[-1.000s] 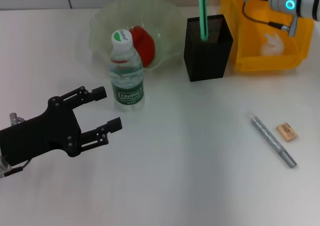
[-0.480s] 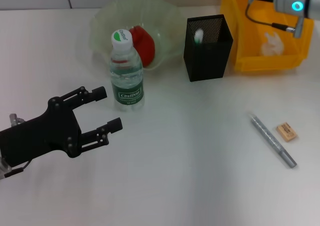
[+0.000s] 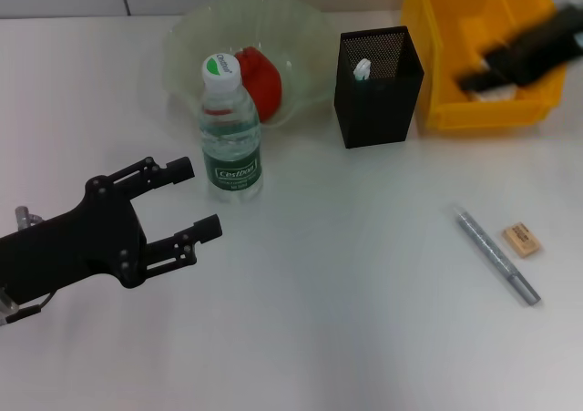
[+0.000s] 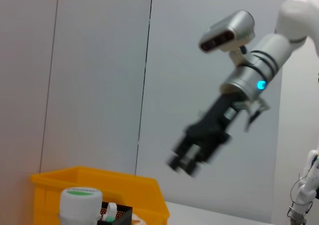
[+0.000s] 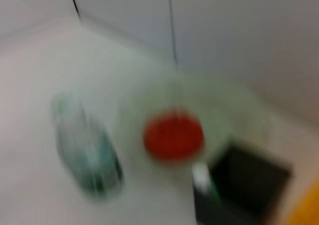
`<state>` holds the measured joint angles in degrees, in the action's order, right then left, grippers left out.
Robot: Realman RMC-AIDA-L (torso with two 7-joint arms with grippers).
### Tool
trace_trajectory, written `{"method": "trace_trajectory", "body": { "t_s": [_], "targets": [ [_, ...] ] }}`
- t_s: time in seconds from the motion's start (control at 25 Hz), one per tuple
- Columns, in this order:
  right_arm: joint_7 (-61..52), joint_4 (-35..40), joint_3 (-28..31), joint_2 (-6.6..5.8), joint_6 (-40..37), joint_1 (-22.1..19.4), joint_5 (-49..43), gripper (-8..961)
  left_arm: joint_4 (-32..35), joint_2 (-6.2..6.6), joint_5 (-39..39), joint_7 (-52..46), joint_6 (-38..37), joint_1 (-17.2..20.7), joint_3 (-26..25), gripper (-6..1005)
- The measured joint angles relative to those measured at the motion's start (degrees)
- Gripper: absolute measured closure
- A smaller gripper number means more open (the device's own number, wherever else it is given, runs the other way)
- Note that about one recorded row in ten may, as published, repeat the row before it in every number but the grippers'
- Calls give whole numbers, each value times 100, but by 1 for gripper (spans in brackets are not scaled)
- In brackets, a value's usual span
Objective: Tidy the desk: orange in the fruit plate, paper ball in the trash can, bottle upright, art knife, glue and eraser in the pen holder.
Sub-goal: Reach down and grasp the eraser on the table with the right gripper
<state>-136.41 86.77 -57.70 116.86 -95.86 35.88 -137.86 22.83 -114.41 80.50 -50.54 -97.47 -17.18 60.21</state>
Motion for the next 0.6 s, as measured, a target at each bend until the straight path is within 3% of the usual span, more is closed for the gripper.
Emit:
{"method": "trace_trajectory", "body": {
  "t_s": [0.04,0.08,0.16,0.6],
  "targets": [
    [-256,387,-41,87,-735,140,-1000,433,-1,0,0,-3,-6,1,0,229],
    [-256,387,-41,87,-735,140,-1000,434,-1,-5,2,-8,-11,-20,0,229],
    [-484,496,-293,231,-1150,250,-2105,434,-2,-11,16,-8,0,-45,0,229],
    [-1077,-426,-1042,269,-534,-108,-2508,438,13,-21,34,-7,-14,-34,0,229]
  ]
}}
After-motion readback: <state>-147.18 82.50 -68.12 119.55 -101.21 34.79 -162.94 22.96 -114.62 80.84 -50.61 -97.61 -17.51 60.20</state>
